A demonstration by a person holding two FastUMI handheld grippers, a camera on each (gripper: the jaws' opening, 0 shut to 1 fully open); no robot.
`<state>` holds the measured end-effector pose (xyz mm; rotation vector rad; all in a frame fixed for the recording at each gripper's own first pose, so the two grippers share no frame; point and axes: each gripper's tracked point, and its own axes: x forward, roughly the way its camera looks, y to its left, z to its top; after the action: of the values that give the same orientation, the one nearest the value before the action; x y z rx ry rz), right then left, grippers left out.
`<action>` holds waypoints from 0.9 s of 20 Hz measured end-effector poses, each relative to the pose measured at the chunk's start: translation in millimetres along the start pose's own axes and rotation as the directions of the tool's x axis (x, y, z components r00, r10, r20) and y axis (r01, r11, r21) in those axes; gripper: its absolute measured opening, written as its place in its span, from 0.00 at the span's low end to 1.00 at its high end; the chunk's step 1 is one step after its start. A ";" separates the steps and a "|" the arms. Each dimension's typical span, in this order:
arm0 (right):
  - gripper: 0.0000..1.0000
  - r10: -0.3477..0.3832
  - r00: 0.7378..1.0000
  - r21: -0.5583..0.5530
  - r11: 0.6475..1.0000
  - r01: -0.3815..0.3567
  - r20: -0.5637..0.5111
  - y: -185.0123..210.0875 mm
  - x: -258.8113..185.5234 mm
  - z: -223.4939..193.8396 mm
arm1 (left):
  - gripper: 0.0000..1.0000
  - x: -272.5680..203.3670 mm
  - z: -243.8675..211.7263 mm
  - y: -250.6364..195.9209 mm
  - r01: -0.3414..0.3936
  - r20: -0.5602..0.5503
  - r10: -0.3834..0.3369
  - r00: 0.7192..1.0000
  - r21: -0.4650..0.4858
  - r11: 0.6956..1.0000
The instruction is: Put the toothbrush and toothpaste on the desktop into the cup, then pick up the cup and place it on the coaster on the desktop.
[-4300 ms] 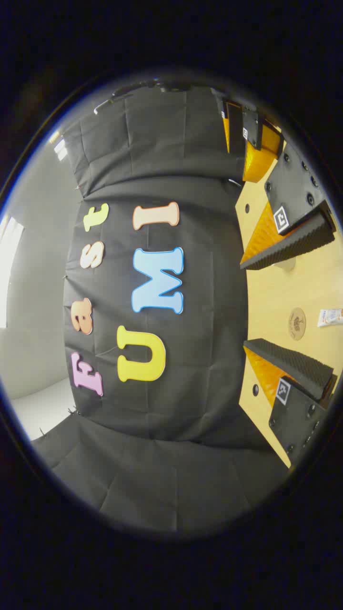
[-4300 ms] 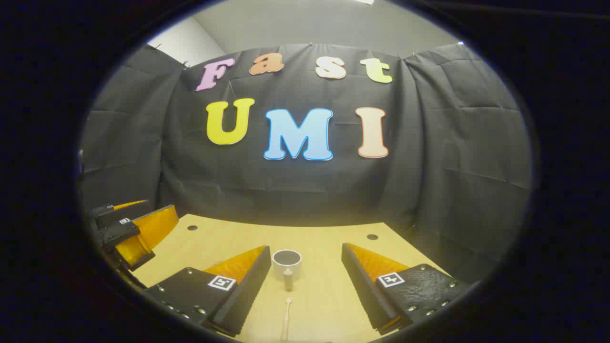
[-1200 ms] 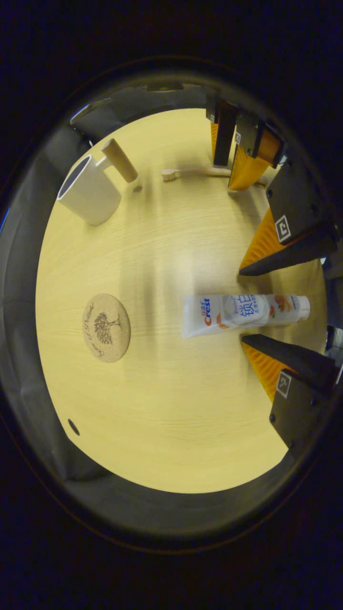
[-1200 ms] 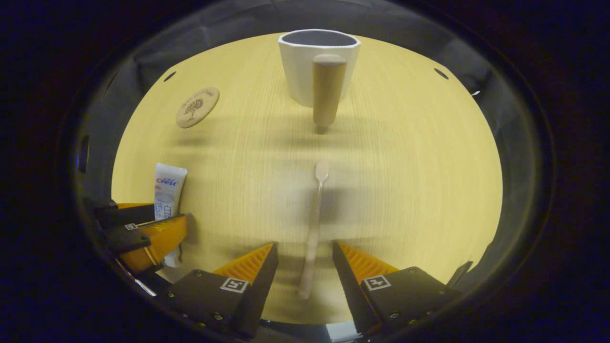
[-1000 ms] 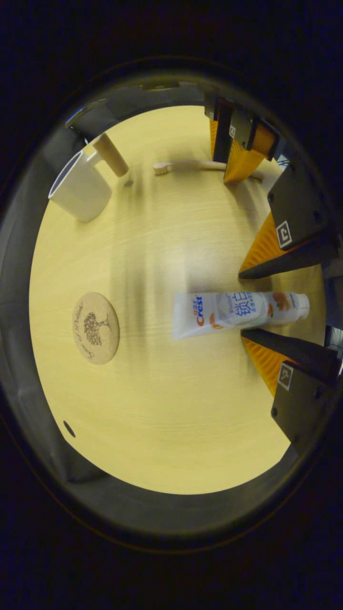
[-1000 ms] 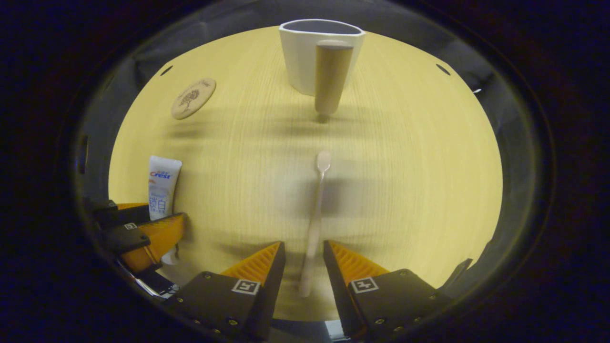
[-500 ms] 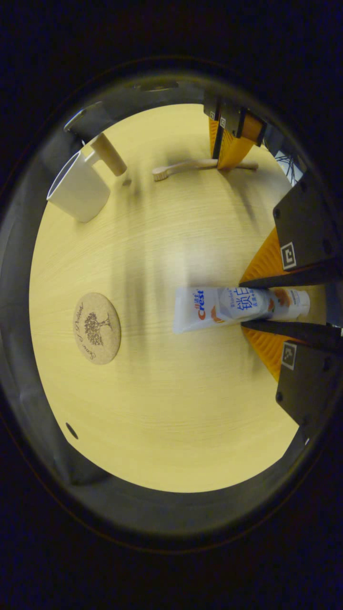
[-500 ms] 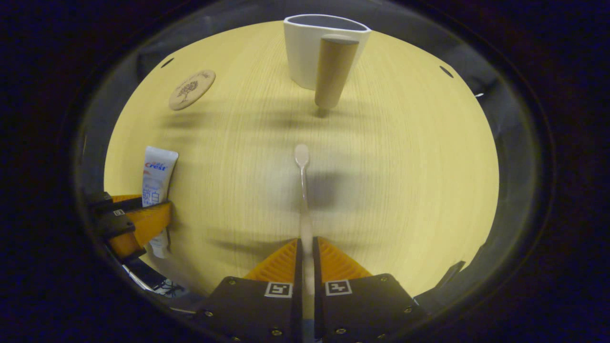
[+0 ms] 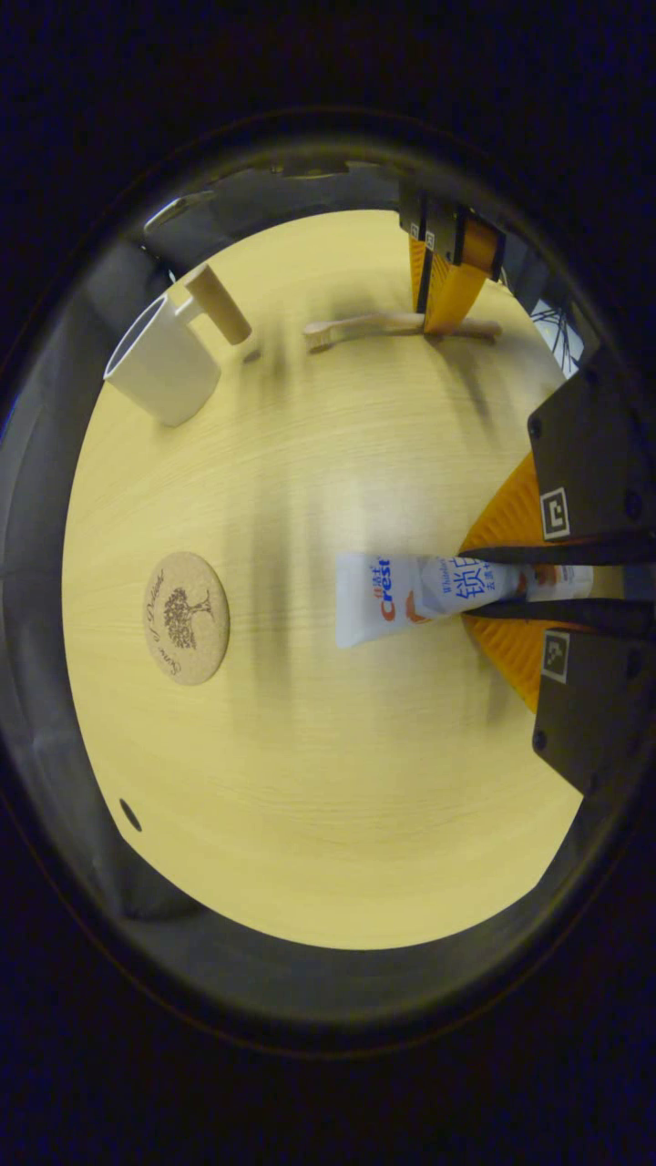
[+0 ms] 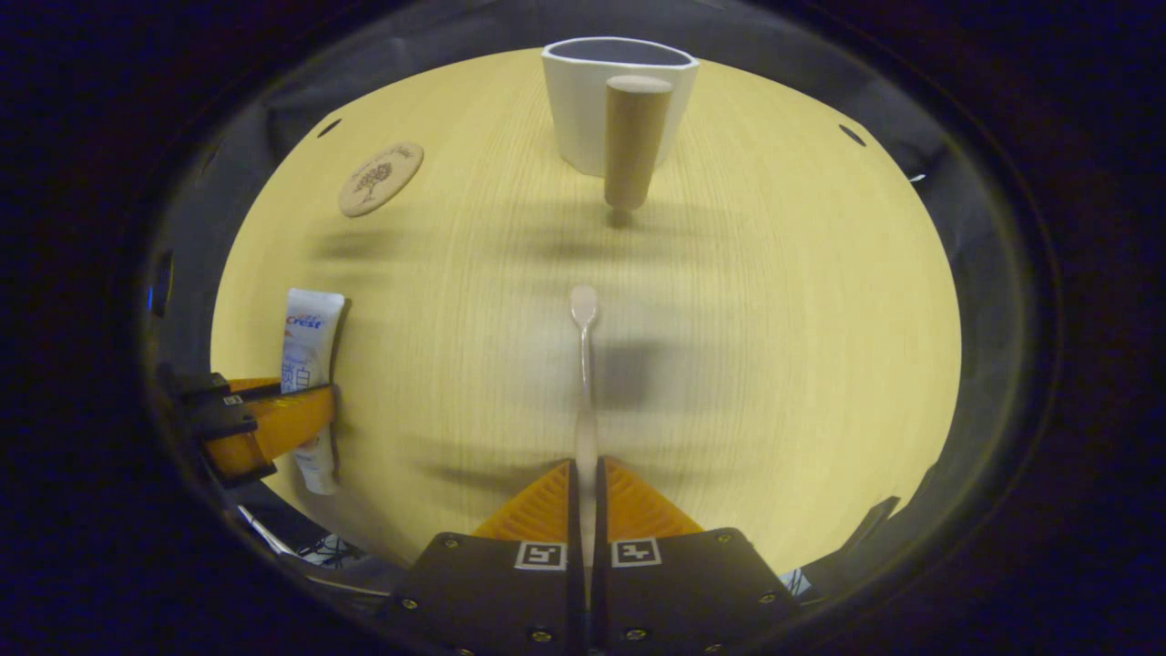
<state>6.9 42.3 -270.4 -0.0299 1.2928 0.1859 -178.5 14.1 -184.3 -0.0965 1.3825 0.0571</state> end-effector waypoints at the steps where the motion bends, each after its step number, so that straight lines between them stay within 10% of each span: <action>1: 0.04 0.007 1.000 0.005 1.000 -0.007 0.010 -0.2 -3.9 -0.7 | 0.22 -1.6 0.4 -1.6 0.005 0.012 -0.005 1.000 -0.003 1.000; 10: 0.03 0.034 0.954 0.027 0.999 -0.044 0.298 -1.3 -51.5 35.9 | 0.20 -31.2 40.7 -26.6 0.069 0.250 -0.075 0.965 0.035 0.997; 18: 0.03 0.046 0.788 -0.001 0.998 -0.057 0.614 0.1 -105.6 77.5 | 0.19 -86.1 85.2 -51.1 0.097 0.481 -0.133 0.867 0.099 0.990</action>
<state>53.1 39.4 -147.8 0.0778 0.6363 0.2093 -106.3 -26.6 -82.2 -0.0963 0.8677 -0.0664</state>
